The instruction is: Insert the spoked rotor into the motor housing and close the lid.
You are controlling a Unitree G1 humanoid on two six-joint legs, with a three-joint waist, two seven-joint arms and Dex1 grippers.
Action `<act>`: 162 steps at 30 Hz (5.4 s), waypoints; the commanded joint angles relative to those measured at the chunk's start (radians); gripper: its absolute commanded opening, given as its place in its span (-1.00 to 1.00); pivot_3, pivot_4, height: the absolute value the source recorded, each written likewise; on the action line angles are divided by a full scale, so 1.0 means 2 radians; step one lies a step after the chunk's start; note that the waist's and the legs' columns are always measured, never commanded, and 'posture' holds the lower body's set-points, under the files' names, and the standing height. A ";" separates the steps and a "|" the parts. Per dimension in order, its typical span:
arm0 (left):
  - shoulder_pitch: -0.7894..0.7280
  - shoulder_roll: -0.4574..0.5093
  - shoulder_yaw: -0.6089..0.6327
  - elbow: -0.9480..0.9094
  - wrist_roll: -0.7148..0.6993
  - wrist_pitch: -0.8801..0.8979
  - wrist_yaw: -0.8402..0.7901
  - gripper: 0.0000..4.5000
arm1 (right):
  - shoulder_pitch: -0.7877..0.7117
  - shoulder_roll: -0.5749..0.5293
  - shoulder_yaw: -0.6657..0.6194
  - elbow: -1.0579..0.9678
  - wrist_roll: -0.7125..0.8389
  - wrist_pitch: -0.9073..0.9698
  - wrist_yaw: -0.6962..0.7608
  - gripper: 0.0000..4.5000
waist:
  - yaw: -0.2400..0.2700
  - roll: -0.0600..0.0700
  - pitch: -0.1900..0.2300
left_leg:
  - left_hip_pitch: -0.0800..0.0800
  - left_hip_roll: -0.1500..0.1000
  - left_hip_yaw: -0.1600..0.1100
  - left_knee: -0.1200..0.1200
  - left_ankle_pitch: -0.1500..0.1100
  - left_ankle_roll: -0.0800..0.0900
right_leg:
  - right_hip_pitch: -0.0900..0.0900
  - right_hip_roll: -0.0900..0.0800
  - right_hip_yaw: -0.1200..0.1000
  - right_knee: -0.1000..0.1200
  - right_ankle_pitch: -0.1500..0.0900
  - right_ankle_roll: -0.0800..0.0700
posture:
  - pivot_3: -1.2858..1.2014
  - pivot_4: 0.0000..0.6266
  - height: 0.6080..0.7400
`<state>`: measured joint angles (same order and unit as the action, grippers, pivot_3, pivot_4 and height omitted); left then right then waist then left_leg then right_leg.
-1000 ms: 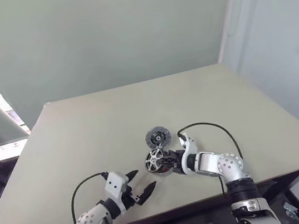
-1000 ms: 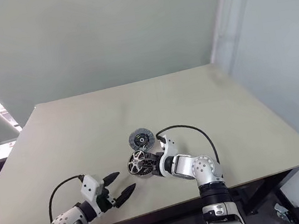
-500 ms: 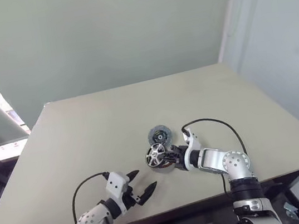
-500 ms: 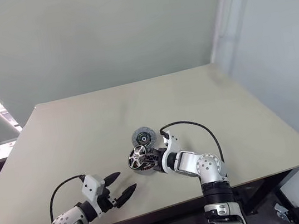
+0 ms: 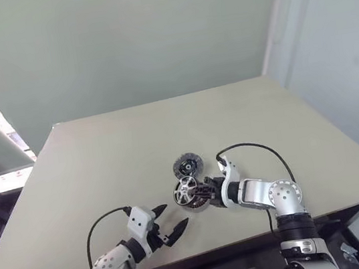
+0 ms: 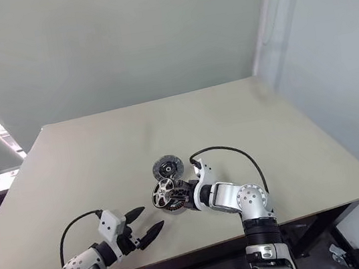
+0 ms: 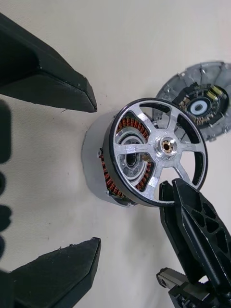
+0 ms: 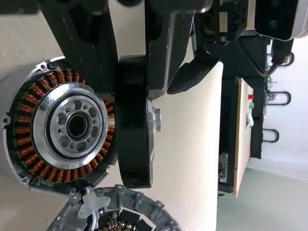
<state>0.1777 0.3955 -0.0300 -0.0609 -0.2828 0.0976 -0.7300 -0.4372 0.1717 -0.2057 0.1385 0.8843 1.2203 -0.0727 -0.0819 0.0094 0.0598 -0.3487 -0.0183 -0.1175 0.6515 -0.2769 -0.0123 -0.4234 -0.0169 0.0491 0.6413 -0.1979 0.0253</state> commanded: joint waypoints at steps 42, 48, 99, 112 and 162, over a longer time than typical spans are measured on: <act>-0.016 0.000 -0.003 -0.001 0.005 -0.014 -0.003 1.00 | 0.004 0.008 -0.014 0.012 -0.008 -0.012 -0.005 -0.49 | 0.000 0.000 0.000 | 0.000 0.000 0.000 0.000 0.000 0.000 | 0.000 0.000 0.000 0.000 0.000 0.000 | 0.03 -1.00 1.00; -0.014 0.000 -0.001 -0.001 0.006 -0.015 -0.002 1.00 | 0.000 0.011 -0.016 0.003 -0.007 -0.007 -0.006 0.40 | 0.000 0.000 0.000 | 0.000 0.000 0.000 0.000 0.000 0.000 | 0.000 0.000 0.000 0.000 0.000 0.000 | 0.03 -1.00 1.00; -0.013 0.002 0.014 -0.005 0.007 -0.022 0.010 1.00 | 0.003 -0.098 0.279 0.040 -0.375 -0.419 0.260 -0.99 | 0.001 -0.001 -0.001 | 0.004 0.000 0.000 0.000 0.000 0.000 | 0.003 0.000 0.000 0.000 -0.001 -0.001 | 0.03 -1.00 1.00; -0.024 0.001 0.006 0.009 0.009 -0.026 0.001 1.00 | -0.017 -0.274 0.398 -0.136 -0.443 -0.279 0.400 -0.12 | 0.005 -0.001 -0.001 | 0.003 0.000 0.000 0.001 0.000 0.000 | 0.003 0.000 0.000 0.000 -0.001 -0.001 | 0.03 -1.00 1.00; -0.017 -0.014 -0.005 0.015 0.016 -0.031 0.000 1.00 | -0.136 -0.236 0.504 0.058 -0.611 -0.421 0.524 0.82 | 0.005 -0.002 -0.001 | 0.004 0.000 -0.001 0.002 0.000 0.000 | 0.004 0.000 -0.001 0.001 0.000 0.000 | 0.03 -1.00 1.00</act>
<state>0.1515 0.3710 -0.0379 -0.0184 -0.2491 0.0563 -0.7294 -0.6929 -0.3037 0.8284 0.2519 -0.3188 0.3866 0.9794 -0.0714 0.0062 0.0586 -0.3404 -0.0184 -0.1201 0.6554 -0.2769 -0.0129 -0.4146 -0.0173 0.0463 0.6425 -0.1980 0.0249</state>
